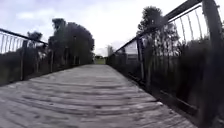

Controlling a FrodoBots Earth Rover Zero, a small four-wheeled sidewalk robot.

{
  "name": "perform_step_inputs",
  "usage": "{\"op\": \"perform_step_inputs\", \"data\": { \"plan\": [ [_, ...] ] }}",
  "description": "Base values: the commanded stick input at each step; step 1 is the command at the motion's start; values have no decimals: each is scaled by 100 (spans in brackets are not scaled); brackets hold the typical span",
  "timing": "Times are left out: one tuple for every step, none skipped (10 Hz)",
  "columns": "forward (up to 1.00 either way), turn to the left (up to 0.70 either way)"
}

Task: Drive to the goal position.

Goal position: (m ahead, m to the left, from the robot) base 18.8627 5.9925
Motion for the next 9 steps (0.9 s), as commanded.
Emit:
{"op": "perform_step_inputs", "data": {
  "plan": [
    [69,35],
    [69,35],
    [69,35],
    [69,35],
    [69,15],
    [69,2],
    [69,2],
    [69,2],
    [69,2]
  ]
}}
